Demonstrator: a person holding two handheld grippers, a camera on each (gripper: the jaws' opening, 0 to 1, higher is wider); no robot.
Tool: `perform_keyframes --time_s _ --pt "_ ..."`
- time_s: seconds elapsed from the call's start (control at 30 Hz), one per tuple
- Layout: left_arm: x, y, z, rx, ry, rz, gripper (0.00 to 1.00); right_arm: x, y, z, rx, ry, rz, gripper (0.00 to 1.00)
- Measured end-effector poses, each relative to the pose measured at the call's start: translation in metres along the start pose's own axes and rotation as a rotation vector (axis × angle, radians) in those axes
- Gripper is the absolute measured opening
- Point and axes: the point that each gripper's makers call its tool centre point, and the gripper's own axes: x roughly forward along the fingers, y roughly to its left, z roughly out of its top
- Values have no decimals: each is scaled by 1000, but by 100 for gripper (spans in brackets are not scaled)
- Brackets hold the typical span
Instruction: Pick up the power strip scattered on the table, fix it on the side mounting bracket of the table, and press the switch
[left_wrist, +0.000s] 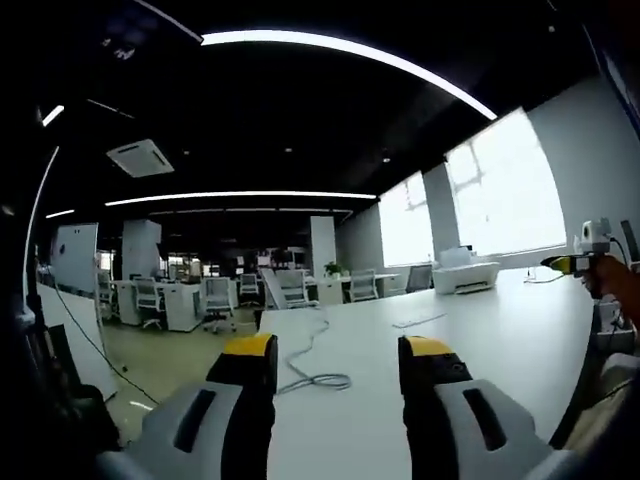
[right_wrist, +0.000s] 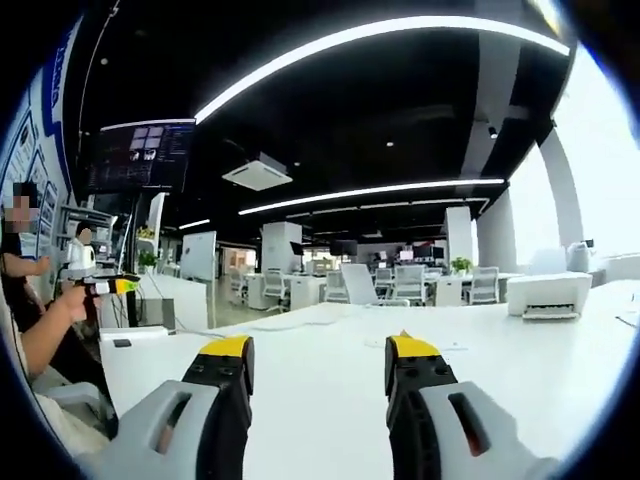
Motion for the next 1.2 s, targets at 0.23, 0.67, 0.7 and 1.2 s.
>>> perform_keyframes --time_s 0.23,0.67,0.7,1.2 --pt "0 -4 -10 1 -12 35 51 -9 -3 -13 -7 14 -30 50" --pt "0 -21 -41 -30 6 7 59 -30 -18 -27 19 15 -106 51" --pt "0 -25 -43 -41 6 -12 61 -32 -17 -29 13 19 -110 52" --pt "1 -47 -52 -61 32 -90 66 -30 -4 -42 32 37 -106 54"
